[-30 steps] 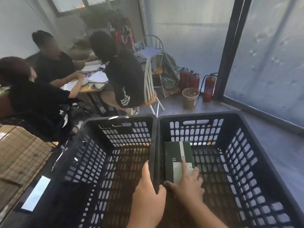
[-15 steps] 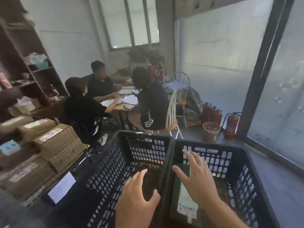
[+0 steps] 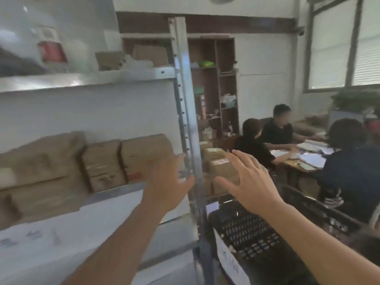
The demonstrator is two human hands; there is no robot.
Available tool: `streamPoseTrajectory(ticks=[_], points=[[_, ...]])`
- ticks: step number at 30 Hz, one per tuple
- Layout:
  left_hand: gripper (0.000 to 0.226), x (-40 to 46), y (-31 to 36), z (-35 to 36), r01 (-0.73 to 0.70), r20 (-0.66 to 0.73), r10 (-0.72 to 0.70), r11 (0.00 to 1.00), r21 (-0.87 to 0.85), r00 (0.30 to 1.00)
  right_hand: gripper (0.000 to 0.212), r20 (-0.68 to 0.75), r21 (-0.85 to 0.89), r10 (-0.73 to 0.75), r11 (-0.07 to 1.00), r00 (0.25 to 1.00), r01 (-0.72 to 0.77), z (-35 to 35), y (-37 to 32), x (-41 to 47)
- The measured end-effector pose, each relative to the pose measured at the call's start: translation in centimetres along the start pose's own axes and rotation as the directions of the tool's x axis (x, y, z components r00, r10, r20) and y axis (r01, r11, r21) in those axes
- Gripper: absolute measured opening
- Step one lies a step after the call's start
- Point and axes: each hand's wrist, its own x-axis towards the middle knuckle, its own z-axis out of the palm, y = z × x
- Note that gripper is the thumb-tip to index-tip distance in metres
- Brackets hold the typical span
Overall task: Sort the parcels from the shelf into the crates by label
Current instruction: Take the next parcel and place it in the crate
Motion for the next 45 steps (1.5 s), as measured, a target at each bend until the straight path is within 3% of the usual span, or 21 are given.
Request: streamPoseTrajectory(ticks=[5,12,24,28,31,34,38,41,45], points=[[0.064,-2.4,-6.5,-8.8,0.167,-0.075,-0.156,0.971,0.172,0.985,0.078,0.079,0.057,-0.189,0.981,0.979,0.185,1.9,-10.3,4.1],[0.07,-2.2,-12.2,-13.8,0.313,-0.027,-0.314,0.925,0.218,0.949,0.08,0.122,0.076,-0.273,0.961,0.954,0.265,3.6,-17.6,8.1],[0.075,5.6,-15.1,-8.5,0.241,0.008,-0.245,0.959,0.148,0.97,0.074,0.199,-0.017,-0.138,0.989,0.97,0.144,6.6,-15.1,14.3],[0.075,8.2,-15.8,-6.0,0.263,0.017,-0.271,0.948,0.177,0.963,0.105,0.26,-0.058,-0.116,0.989,0.959,0.135,10.1,-12.4,18.5],[0.075,10.0,-16.2,-4.3,0.275,0.058,-0.291,0.941,0.195,0.955,0.077,0.331,0.017,-0.114,0.993,0.937,0.115,11.4,-11.5,20.7],[0.072,11.6,-16.4,-3.1,0.333,0.053,-0.351,0.919,0.211,0.935,0.071,0.354,0.018,-0.178,0.983,0.918,0.184,12.8,-10.8,22.1],[0.048,13.3,-16.5,-2.3,0.429,0.043,-0.443,0.885,0.179,0.896,0.067,0.373,0.199,-0.123,0.979,0.92,0.05,15.2,-10.7,23.6],[0.058,14.4,-16.8,-2.1,0.516,0.023,-0.52,0.851,0.102,0.854,0.05,0.386,0.359,-0.085,0.931,0.919,-0.065,15.3,-11.7,23.9],[0.062,14.2,-16.6,-2.8,0.552,0.086,-0.551,0.834,0.02,0.83,0.046,0.385,0.451,0.013,0.87,0.923,-0.2,15.2,-12.0,24.0]])
